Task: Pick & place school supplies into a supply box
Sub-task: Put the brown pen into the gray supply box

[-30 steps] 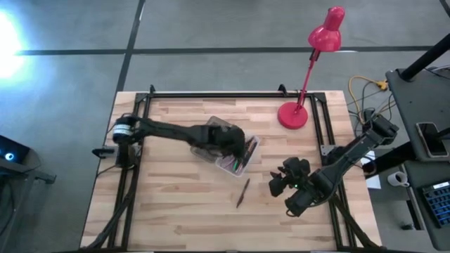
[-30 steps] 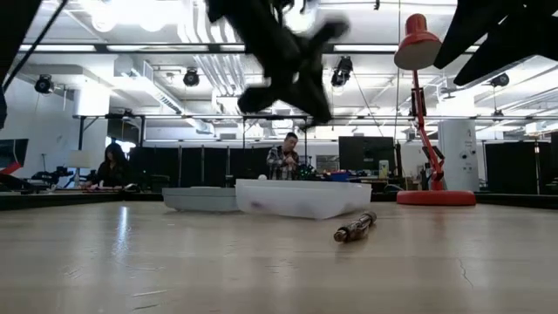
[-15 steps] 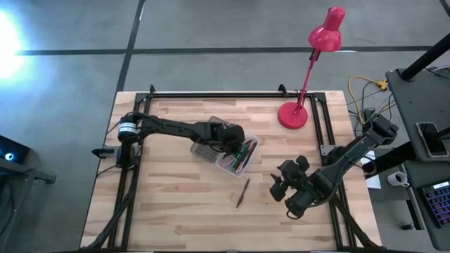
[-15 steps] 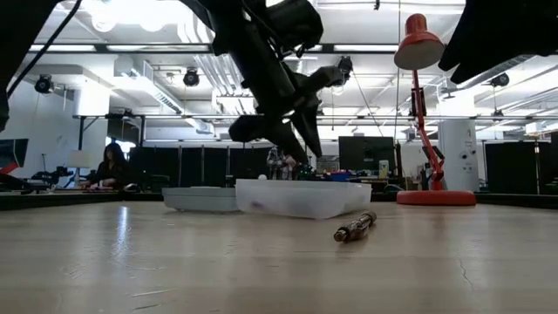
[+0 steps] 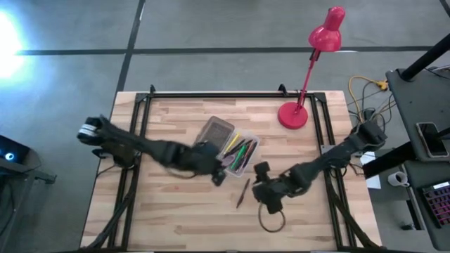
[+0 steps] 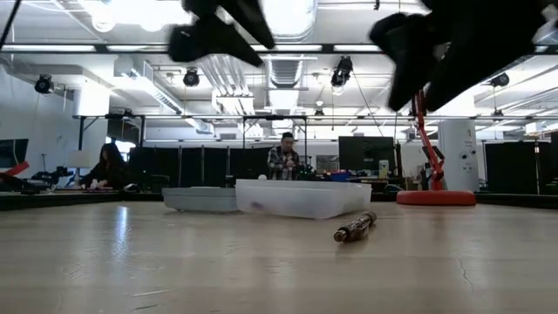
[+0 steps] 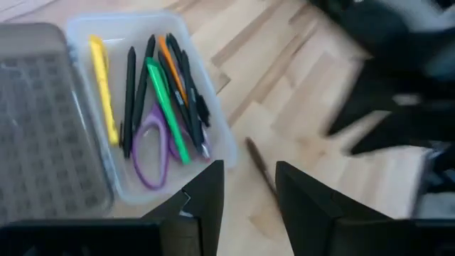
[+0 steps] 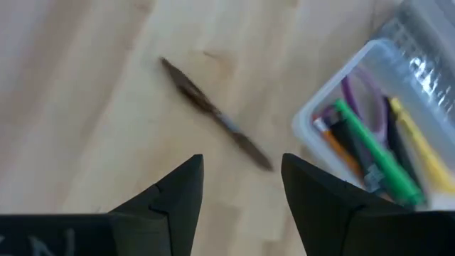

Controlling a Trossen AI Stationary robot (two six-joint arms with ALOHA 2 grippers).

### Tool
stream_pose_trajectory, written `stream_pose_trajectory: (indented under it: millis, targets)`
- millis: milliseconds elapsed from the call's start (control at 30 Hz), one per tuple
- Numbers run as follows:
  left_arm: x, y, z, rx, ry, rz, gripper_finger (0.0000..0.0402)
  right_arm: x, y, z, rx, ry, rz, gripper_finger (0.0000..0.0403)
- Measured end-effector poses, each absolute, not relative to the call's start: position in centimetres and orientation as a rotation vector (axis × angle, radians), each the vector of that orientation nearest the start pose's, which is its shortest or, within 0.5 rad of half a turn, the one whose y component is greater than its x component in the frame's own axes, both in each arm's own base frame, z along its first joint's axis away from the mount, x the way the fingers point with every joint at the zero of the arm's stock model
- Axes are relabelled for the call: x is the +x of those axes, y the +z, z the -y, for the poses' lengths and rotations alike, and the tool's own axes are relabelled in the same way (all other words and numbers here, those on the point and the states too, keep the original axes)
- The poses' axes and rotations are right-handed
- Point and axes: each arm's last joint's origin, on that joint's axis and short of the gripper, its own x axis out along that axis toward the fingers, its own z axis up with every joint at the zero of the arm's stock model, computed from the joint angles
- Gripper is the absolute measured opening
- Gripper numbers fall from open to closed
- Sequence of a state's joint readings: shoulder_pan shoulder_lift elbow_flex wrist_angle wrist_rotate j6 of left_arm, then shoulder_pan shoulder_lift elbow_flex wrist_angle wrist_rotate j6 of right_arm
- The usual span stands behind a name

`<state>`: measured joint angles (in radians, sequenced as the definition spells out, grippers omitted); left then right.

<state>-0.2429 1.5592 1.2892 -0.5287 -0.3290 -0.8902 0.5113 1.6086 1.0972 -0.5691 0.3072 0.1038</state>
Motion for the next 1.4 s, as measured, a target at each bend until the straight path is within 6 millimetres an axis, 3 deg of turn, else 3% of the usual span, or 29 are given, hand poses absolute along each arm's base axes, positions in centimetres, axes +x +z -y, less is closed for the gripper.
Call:
stream_pose_trajectory:
  millis: [200,433,767,1033,1267,1400]
  targets:
    - [28.0,27.5,9.9,-0.755,0.455,-0.531,0.0111,31.3,19.7,-15.2,-0.497,0.468,-1.066,0.0183]
    - [24.9,24.9,10.9,-0.906,0.375,-0.459,0.0111,35.2,17.5,-16.1,-0.622,0.455,-1.179,0.0183]
    - [24.2,24.7,11.6,-0.944,0.307,-0.421,0.0111,38.0,16.0,-16.3,-0.672,0.455,-1.262,0.0163]
    - [24.3,25.6,12.1,-0.892,0.268,-0.416,0.0111,38.4,13.8,-15.3,-0.628,0.482,-1.361,0.01]
    - [24.0,25.7,12.8,-0.881,0.24,-0.427,0.0111,38.5,14.1,-14.9,-0.559,0.446,-1.392,0.0024]
    - [23.8,25.7,13.1,-0.861,0.223,-0.435,0.0111,38.5,15.0,-15.0,-0.437,0.397,-1.455,0.0017]
